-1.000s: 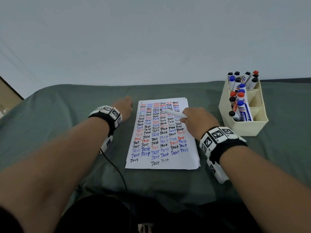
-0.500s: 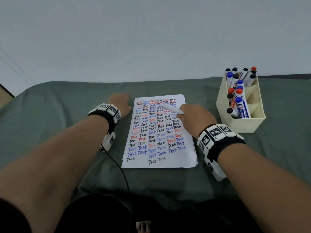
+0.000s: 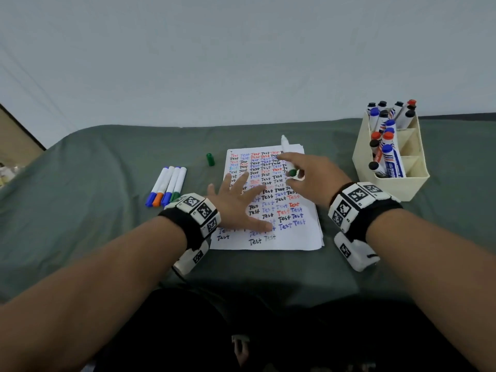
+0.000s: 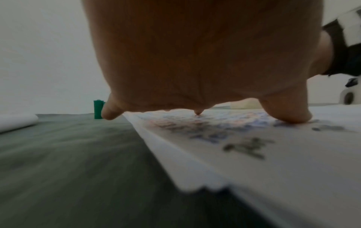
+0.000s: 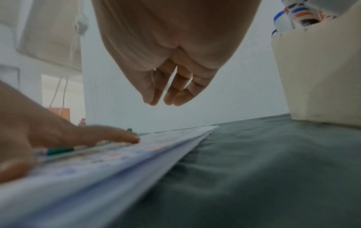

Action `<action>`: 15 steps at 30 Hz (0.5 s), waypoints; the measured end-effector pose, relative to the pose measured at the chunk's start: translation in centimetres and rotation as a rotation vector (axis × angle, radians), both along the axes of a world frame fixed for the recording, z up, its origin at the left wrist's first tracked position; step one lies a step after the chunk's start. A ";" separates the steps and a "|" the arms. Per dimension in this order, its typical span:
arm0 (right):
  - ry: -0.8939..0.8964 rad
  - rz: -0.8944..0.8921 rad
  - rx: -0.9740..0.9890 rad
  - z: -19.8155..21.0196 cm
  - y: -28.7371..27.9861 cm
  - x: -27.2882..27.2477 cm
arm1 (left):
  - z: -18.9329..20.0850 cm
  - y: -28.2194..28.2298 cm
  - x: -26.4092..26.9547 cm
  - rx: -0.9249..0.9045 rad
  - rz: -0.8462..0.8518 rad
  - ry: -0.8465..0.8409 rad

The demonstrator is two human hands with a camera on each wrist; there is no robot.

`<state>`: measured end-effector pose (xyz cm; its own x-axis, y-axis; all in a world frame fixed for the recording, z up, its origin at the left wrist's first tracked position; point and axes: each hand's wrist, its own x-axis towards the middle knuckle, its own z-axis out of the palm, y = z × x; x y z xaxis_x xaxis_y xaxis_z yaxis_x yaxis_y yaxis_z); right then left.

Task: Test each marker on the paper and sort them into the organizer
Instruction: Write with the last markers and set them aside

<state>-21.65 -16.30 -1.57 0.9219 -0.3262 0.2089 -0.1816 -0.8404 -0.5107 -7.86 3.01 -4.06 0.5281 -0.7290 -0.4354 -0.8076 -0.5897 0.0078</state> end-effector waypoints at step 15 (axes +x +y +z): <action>-0.450 -0.247 1.452 -4.1 2.2 -4.8 | -0.1 0.5 -0.7 0.062 0.024 0.098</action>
